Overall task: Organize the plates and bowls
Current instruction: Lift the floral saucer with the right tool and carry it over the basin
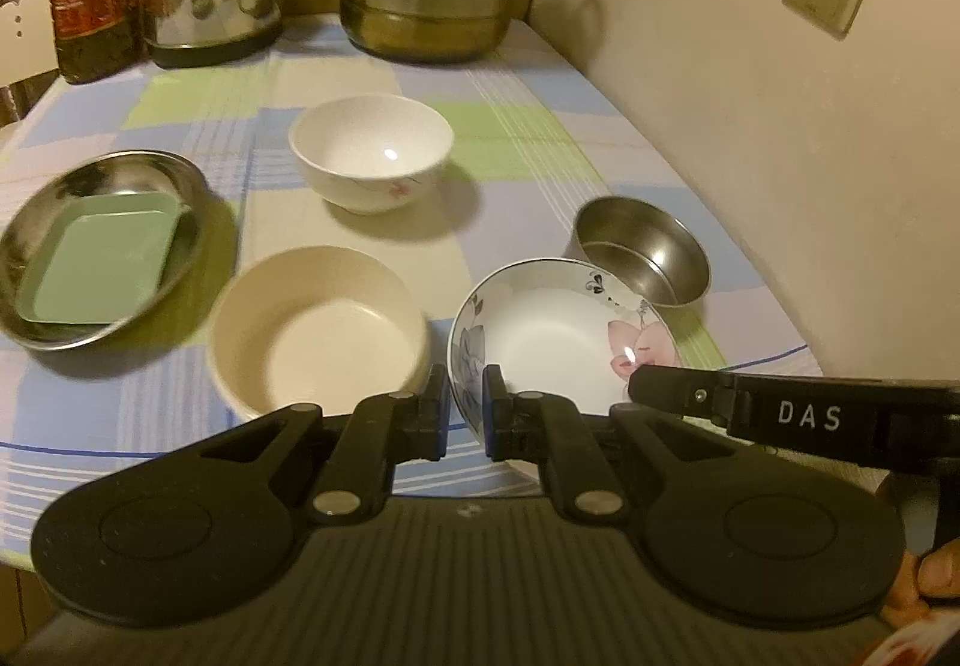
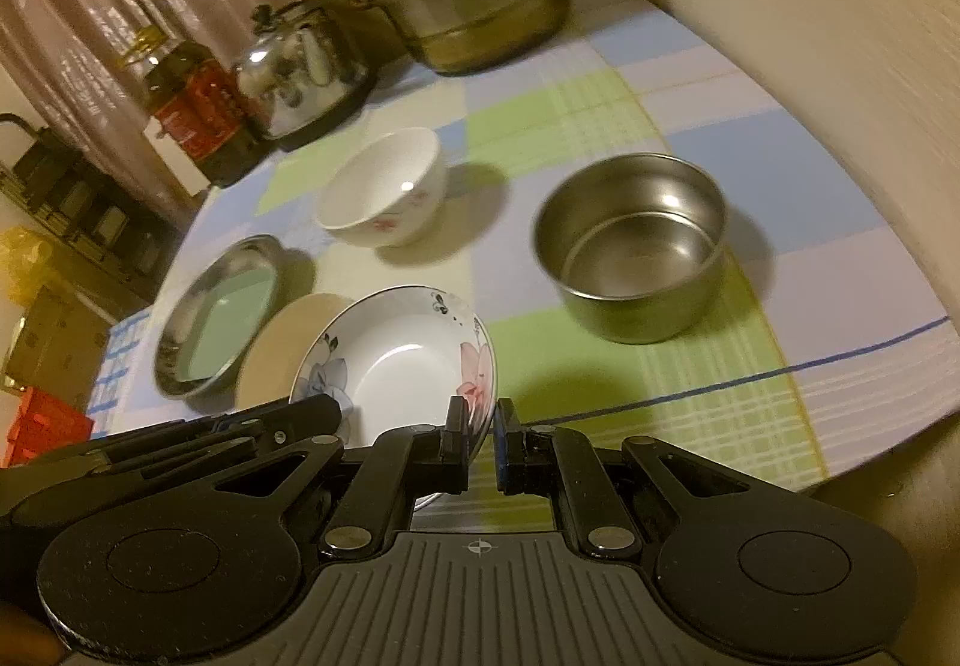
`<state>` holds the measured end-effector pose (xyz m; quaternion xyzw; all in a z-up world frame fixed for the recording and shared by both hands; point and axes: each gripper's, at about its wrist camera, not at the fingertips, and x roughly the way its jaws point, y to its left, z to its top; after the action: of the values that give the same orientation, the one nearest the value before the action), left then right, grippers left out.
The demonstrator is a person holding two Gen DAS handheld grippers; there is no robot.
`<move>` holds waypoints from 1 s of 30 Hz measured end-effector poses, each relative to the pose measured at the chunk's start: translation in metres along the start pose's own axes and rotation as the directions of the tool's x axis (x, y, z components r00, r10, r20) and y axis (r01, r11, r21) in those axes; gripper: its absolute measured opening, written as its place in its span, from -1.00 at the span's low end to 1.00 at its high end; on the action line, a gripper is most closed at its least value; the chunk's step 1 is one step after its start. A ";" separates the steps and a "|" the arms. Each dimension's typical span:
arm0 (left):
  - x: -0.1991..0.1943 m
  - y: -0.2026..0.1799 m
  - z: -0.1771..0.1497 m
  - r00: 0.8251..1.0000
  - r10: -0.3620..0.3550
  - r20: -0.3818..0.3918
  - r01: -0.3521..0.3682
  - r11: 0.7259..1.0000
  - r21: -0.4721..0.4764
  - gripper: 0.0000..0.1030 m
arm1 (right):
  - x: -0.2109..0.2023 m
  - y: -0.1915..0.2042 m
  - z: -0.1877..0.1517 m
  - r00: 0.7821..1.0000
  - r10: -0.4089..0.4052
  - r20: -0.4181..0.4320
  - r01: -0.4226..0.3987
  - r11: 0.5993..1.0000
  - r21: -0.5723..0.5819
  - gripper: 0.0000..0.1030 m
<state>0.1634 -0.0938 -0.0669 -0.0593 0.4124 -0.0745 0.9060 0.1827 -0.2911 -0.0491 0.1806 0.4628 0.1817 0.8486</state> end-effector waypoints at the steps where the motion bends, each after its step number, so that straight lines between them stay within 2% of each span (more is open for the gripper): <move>1: -0.005 0.004 0.000 1.000 0.003 0.005 -0.003 1.000 -0.003 -0.82 | -0.001 0.004 0.000 1.000 0.006 -0.001 -0.006 1.000 -0.003 -0.83; 13: -0.049 0.069 -0.004 0.996 0.078 0.035 -0.075 0.994 -0.081 -0.84 | 0.022 0.072 -0.006 0.995 0.090 -0.050 -0.094 0.992 -0.080 -0.83; 30: -0.079 0.172 0.002 0.982 0.185 0.041 -0.175 0.968 -0.179 -0.84 | 0.082 0.169 -0.007 0.977 0.171 -0.129 -0.192 0.966 -0.175 -0.83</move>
<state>0.1283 0.0895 -0.0364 -0.1031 0.3948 0.0462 0.9118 0.1940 -0.1043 -0.0317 0.1317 0.4726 0.3112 0.8139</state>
